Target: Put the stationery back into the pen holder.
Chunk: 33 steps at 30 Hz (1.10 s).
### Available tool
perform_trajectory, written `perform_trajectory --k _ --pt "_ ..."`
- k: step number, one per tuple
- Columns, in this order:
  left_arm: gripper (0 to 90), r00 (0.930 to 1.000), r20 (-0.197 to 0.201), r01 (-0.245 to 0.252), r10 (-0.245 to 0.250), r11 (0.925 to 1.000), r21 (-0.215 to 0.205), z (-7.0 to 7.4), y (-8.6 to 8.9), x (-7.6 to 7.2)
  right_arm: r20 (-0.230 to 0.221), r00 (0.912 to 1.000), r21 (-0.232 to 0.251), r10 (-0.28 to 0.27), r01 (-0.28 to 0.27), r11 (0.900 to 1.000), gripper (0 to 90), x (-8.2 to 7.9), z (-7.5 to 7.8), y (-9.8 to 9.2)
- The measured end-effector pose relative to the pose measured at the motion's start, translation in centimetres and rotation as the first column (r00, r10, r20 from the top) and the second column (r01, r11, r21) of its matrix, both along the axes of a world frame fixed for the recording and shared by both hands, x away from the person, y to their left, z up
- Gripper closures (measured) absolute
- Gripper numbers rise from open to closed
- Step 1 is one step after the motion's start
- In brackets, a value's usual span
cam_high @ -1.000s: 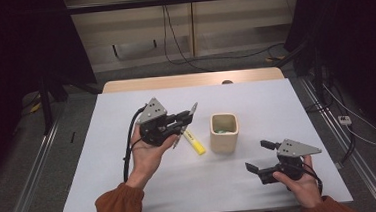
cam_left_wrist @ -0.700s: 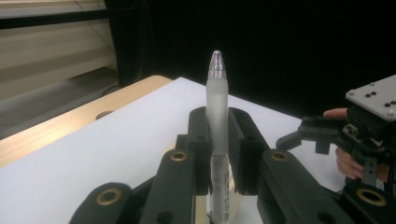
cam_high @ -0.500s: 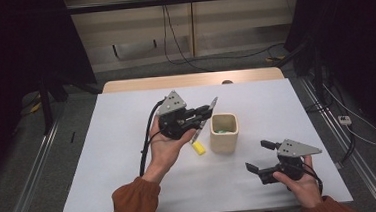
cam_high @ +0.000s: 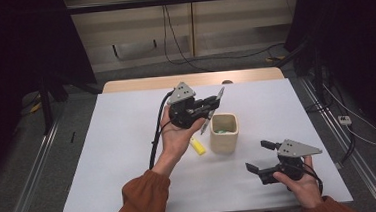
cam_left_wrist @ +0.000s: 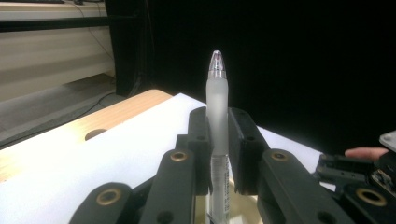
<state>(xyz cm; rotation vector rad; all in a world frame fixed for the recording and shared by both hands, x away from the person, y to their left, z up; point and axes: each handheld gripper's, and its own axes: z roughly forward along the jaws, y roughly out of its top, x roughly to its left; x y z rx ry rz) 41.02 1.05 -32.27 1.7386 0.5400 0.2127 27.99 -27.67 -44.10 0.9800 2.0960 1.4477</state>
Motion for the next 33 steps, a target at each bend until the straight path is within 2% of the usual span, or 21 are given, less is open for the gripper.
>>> perform_trajectory --k 6,10,17,20,23,26,33 --pt "80.5 0.9999 0.015 -0.007 0.007 0.9999 0.009 0.2 -1.3 0.6 0.001 1.0 0.002 0.0 0.0 1.0 5.3 -0.1 0.0 0.0" --pt "80.5 0.9998 0.018 -0.007 0.008 0.9999 -0.008 0.1 -2.1 1.1 0.002 1.0 0.005 0.0 0.0 1.0 5.3 -0.1 0.0 -0.1" --pt "80.5 0.9998 0.021 -0.006 0.006 0.9999 -0.013 0.0 -3.4 1.9 0.001 1.0 0.008 -0.001 0.001 1.0 5.3 -0.2 0.0 -0.1" --pt "80.5 0.9995 0.031 -0.01 0.01 0.9998 -0.02 -0.4 -3.8 2.2 0.001 1.0 0.007 -0.001 0.001 1.0 5.3 -0.2 0.0 -0.1" --pt "80.5 0.9997 0.021 -0.012 0.012 0.9995 -0.029 -1.0 -4.0 2.5 0.001 1.0 0.007 -0.001 0.001 1.0 5.3 -0.2 0.0 -0.1" --pt "80.5 0.9995 0.021 -0.025 0.026 0.9996 -0.015 -1.6 -4.4 2.7 0.001 1.0 0.006 -0.001 0.001 1.0 5.3 -0.2 0.0 -0.1" --pt "80.4 0.9995 -0.021 -0.025 0.025 0.9997 0.0 -3.1 -4.3 3.2 0.003 1.0 0.006 0.002 -0.002 1.0 5.3 -0.3 0.0 -0.1"
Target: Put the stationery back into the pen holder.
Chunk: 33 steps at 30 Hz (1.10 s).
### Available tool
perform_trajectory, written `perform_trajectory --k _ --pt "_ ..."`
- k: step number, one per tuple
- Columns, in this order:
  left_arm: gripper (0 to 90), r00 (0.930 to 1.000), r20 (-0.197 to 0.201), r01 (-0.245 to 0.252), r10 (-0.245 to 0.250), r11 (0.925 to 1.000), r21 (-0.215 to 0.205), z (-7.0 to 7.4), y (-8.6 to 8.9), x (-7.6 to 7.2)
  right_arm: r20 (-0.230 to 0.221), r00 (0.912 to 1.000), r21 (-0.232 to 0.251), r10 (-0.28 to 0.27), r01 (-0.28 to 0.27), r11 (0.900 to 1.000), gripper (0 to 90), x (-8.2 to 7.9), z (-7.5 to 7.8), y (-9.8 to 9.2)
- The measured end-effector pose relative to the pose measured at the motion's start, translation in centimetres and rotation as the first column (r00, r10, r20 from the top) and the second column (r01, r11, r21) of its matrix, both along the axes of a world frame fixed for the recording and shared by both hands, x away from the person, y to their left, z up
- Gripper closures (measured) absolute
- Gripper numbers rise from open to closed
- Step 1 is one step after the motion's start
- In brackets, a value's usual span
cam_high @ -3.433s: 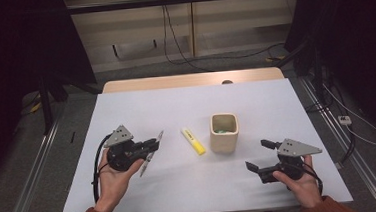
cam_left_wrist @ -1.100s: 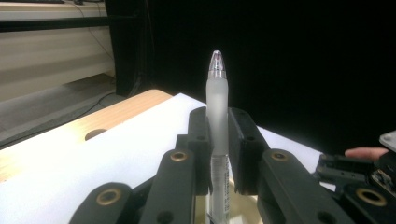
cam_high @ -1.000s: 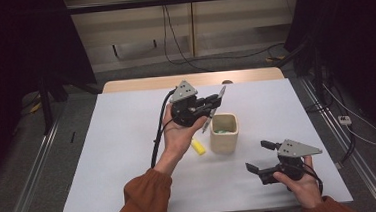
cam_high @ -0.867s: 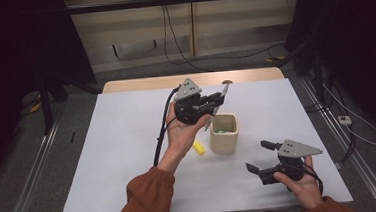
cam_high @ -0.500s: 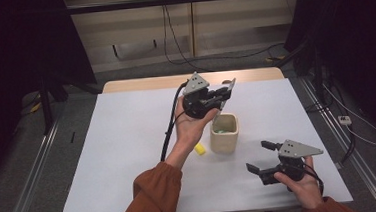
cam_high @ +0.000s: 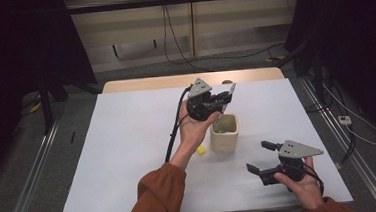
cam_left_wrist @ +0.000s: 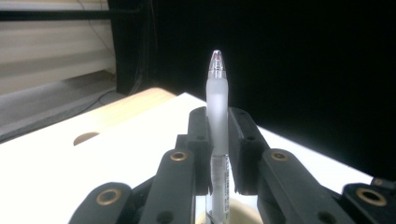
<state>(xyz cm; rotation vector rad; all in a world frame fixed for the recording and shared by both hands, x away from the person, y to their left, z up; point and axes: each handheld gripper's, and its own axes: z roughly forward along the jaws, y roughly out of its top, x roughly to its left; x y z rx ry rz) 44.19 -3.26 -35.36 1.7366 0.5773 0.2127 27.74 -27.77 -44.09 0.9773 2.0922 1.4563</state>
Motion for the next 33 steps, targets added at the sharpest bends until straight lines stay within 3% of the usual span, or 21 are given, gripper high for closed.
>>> perform_trajectory --k 7,12,16,18,22,25,28,30,33 --pt "80.3 0.9997 -0.019 0.014 -0.013 0.9995 0.028 -1.2 -0.2 0.0 0.0 1.0 -0.001 0.0 0.0 1.0 5.3 0.0 0.0 0.0" --pt "80.2 0.9999 -0.002 0.011 -0.01 0.9983 0.058 -1.9 -0.5 -0.2 0.001 1.0 -0.001 0.0 0.0 1.0 5.0 0.0 0.0 0.0" --pt "80.1 0.9994 -0.035 0.009 -0.006 0.9979 0.064 -2.5 -0.2 -0.5 -0.001 1.0 0.0 0.001 -0.001 1.0 5.1 0.1 0.0 0.0" --pt "79.9 0.9997 -0.025 -0.004 0.006 0.996 0.089 -2.8 -0.2 -0.7 -0.003 1.0 -0.002 0.005 -0.005 1.0 5.0 0.1 0.0 0.1" --pt "78.7 0.9994 -0.032 0.015 -0.012 0.9961 0.087 -3.0 0.2 -0.8 -0.003 1.0 -0.005 0.006 -0.006 1.0 5.0 0.0 0.0 0.2" --pt "66.5 0.9998 -0.017 -0.004 0.005 0.9968 0.08 -2.6 0.6 -0.9 -0.004 1.0 -0.002 0.005 -0.005 1.0 5.0 0.1 0.0 0.1" --pt "59.5 0.9992 -0.04 0.006 -0.003 0.9979 0.065 -2.2 1.3 -0.9 -0.004 1.0 -0.002 0.004 -0.004 1.0 5.0 0.1 0.0 0.1" --pt "53.3 0.9997 -0.022 -0.002 0.004 0.9972 0.075 -2.0 1.6 -1.2 -0.005 1.0 -0.002 0.004 -0.004 1.0 5.0 0.1 0.0 0.1" --pt "38.6 0.9986 -0.043 -0.028 0.031 0.9962 0.082 -1.7 2.2 -1.2 -0.005 1.0 -0.003 0.002 -0.002 1.0 5.0 0.1 0.0 0.1"
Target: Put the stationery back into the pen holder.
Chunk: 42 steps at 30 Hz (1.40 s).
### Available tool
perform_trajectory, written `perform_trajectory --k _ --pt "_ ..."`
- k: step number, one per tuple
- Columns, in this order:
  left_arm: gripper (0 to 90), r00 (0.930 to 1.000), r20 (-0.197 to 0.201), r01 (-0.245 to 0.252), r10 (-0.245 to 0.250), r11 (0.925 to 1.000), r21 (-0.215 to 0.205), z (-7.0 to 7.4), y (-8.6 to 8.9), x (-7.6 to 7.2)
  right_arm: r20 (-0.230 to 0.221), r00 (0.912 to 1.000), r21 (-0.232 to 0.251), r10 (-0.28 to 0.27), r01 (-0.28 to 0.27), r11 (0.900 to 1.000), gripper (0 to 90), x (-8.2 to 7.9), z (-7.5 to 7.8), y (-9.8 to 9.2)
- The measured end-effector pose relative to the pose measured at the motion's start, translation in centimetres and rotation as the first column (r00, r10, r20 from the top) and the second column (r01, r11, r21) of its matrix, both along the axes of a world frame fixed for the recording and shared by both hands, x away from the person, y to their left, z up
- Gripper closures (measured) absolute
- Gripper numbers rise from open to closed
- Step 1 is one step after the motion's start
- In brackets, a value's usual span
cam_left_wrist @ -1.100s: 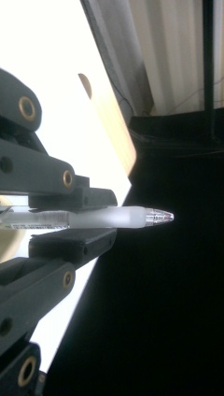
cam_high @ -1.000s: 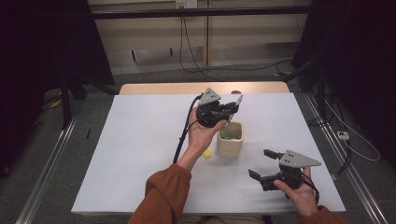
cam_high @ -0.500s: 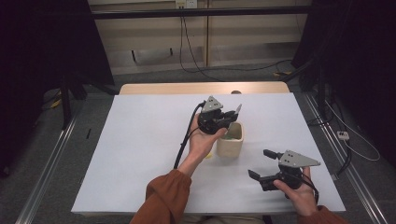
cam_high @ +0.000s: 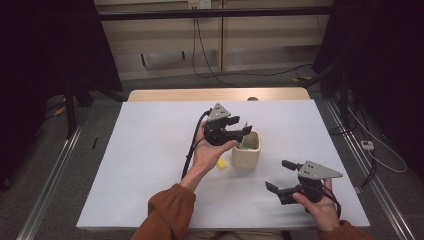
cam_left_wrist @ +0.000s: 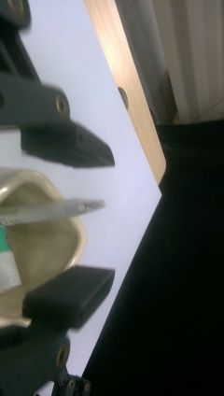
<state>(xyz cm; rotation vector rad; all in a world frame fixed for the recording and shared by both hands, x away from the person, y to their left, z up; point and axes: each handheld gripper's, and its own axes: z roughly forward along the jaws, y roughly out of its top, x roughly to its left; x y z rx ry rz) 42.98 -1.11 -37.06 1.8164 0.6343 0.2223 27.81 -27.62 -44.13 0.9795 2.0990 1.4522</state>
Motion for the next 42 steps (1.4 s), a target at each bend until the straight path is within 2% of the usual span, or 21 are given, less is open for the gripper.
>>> perform_trajectory --k 4,10,13,16,22,24,26,29,31,35,42 --pt "23.7 0.9992 -0.021 -0.032 0.033 0.9995 0.006 0.3 0.7 0.0 0.001 1.0 -0.002 0.0 0.0 1.0 5.1 0.0 0.0 0.0" --pt "16.6 0.9988 -0.006 -0.048 0.048 0.9988 0.003 0.8 1.7 -0.3 0.001 1.0 -0.002 -0.001 0.001 1.0 5.0 0.0 0.0 0.0" --pt "9.1 0.9979 -0.005 -0.065 0.065 0.9972 0.039 1.1 2.1 -0.4 0.001 1.0 -0.003 -0.002 0.002 1.0 5.1 0.0 0.0 0.0" --pt "6.2 0.9975 0.0 -0.07 0.07 0.9961 0.054 1.3 2.9 -0.5 0.002 1.0 -0.003 -0.001 0.001 1.0 5.0 0.0 0.0 0.0" --pt "4.2 0.9989 0.016 -0.046 0.045 0.9968 0.065 1.3 4.2 -0.7 0.001 1.0 -0.004 -0.002 0.002 1.0 5.1 0.0 0.0 0.0" --pt "4.2 0.9986 0.003 -0.053 0.053 0.9965 0.065 1.1 4.6 -0.7 0.001 1.0 -0.005 -0.003 0.003 1.0 5.0 0.0 0.0 0.0" --pt "4.2 0.9976 0.008 -0.069 0.068 0.9948 0.076 0.8 4.9 -0.6 0.002 1.0 -0.005 -0.003 0.003 1.0 5.0 0.0 0.0 0.0" --pt "4.1 0.9985 -0.01 -0.053 0.054 0.9964 0.067 0.3 5.3 -0.2 0.002 1.0 -0.005 -0.002 0.002 1.0 5.0 0.0 0.0 0.0" --pt "4.2 0.9985 0.007 -0.056 0.055 0.9949 0.084 0.1 5.5 0.0 -0.001 1.0 -0.003 -0.004 0.004 1.0 5.0 0.0 0.0 0.0" --pt "4.7 0.9972 0.012 -0.074 0.074 0.9934 0.087 -0.2 5.7 0.4 0.002 1.0 -0.003 -0.003 0.003 1.0 5.0 0.0 0.0 0.0" --pt "6.8 0.9963 -0.032 -0.075 0.08 0.9891 0.127 -1.7 6.0 1.7 0.0 1.0 -0.001 -0.001 0.001 1.0 5.0 0.0 0.0 0.0"
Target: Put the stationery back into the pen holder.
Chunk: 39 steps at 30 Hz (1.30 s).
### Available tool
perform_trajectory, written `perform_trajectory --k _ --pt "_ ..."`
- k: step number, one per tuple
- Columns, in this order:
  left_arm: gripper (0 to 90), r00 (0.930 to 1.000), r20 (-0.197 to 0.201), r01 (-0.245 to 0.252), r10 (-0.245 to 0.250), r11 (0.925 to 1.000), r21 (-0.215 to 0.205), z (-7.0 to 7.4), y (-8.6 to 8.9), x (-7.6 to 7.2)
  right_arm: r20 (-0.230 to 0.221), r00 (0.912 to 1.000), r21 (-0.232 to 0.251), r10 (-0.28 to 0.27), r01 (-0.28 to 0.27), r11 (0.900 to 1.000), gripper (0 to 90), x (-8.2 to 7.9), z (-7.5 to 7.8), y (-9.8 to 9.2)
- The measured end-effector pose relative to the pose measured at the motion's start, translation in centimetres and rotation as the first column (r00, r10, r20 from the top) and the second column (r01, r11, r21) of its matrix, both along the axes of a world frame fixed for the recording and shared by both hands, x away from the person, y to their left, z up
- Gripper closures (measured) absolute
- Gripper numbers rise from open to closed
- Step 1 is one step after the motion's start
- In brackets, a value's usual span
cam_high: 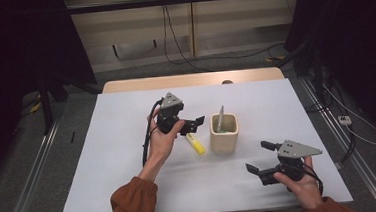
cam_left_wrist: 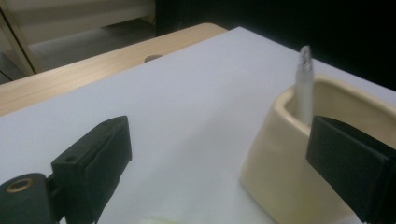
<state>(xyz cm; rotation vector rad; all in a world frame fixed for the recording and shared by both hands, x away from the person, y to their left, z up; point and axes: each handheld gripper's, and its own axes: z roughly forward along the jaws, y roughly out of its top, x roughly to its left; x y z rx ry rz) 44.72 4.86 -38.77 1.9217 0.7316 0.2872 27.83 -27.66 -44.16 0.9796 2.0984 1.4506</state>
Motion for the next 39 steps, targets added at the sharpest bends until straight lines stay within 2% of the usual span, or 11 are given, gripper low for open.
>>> perform_trajectory --k 7,9,11,17,21,23,24,26,29,34,39 --pt "8.9 0.997 -0.072 -0.026 0.027 0.9995 0.015 -1.5 0.5 1.4 0.0 1.0 -0.002 0.001 -0.001 1.0 5.1 0.0 0.0 0.0" --pt "10.7 0.995 -0.099 -0.013 0.014 0.9999 0.008 -1.9 0.6 1.6 0.0 1.0 -0.002 0.001 -0.001 1.0 5.0 0.0 0.0 0.0" --pt "13.1 0.9956 -0.093 -0.011 0.016 0.9987 0.05 -2.2 0.6 1.8 0.0 1.0 -0.002 0.0 0.0 1.0 5.0 0.0 0.0 0.0" --pt "45.3 0.9942 -0.107 0.008 0.003 0.9951 0.099 -2.9 0.2 2.0 0.001 1.0 -0.004 0.0 0.0 1.0 5.0 0.0 0.0 0.0" --pt "63.5 0.9912 -0.129 -0.019 0.032 0.9951 0.097 -3.2 -0.1 2.2 0.001 1.0 -0.004 -0.001 0.001 1.0 5.0 0.0 0.0 0.0" --pt "73.5 0.9894 -0.143 -0.015 0.029 0.9952 0.097 -3.6 -0.3 2.4 0.002 1.0 -0.004 0.0 0.0 1.0 5.0 0.0 0.0 0.0" --pt "79.7 0.9889 -0.146 -0.011 0.028 0.9931 0.117 -3.7 -0.4 2.5 0.002 1.0 -0.005 0.001 -0.001 1.0 5.0 0.0 0.0 0.0" --pt "88.6 0.9869 -0.16 0.005 0.016 0.9919 0.127 -4.1 -0.7 2.6 0.001 1.0 -0.004 0.0 0.0 1.0 5.0 0.0 0.0 0.0" --pt "90.0 0.986 -0.166 0.013 0.017 0.9836 0.18 -4.6 -1.2 2.6 0.001 1.0 -0.005 0.001 -0.001 1.0 5.0 0.0 0.0 0.0" --pt "90.0 0.9804 -0.196 0.019 0.016 0.9843 0.175 -5.2 -1.3 3.1 0.001 1.0 -0.005 0.002 -0.002 1.0 5.0 0.0 0.0 0.0" --pt "90.0 0.9785 -0.204 0.019 0.027 0.9757 0.218 -5.7 -1.8 3.3 0.002 1.0 -0.005 0.0 0.0 1.0 5.0 0.0 0.0 0.0"
